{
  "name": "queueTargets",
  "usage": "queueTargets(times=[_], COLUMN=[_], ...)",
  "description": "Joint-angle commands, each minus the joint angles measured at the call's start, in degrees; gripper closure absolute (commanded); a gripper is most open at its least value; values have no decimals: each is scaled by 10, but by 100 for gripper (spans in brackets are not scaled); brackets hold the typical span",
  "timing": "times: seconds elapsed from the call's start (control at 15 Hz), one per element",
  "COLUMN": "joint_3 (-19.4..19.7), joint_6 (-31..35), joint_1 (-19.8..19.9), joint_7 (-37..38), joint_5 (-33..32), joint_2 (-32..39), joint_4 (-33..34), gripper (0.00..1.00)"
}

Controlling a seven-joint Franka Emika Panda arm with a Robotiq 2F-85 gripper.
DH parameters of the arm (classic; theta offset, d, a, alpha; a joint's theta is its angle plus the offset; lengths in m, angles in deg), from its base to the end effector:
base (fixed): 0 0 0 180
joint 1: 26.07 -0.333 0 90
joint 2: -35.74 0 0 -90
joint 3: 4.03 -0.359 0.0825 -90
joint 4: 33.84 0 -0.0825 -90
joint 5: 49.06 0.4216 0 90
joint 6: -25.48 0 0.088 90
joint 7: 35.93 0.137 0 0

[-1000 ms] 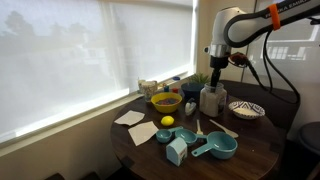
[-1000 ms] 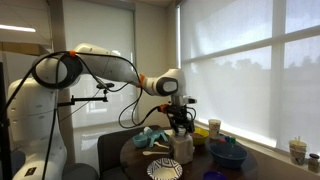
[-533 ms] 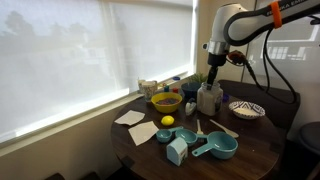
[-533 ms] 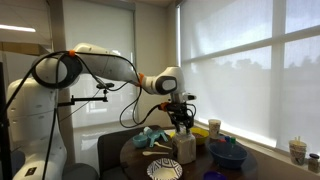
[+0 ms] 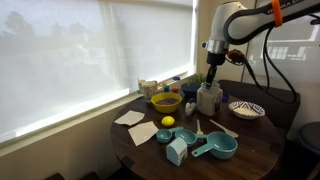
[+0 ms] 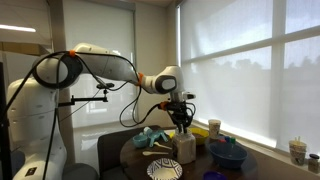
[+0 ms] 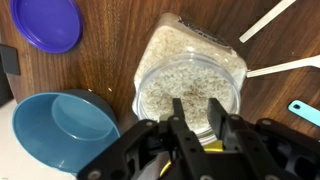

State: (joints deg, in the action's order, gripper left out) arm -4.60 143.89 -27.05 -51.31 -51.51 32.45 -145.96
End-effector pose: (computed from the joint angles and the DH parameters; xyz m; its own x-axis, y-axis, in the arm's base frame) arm 0.5969 0.0129 0.5178 0.9389 0.3102 0.1492 0.3006 -0.9501 0.0836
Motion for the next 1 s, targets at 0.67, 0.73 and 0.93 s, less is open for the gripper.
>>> queueTargets(times=[0.67,0.73,0.93], joint_3=[6,6,6], joint_6=[-8,-8,-10], joint_1=[5,5,4], joint_7=[1,0,-2], joint_5=[-2,-1,-1], joint_2=[35,35,38], joint_4=[4,3,3], gripper=[65,65,68])
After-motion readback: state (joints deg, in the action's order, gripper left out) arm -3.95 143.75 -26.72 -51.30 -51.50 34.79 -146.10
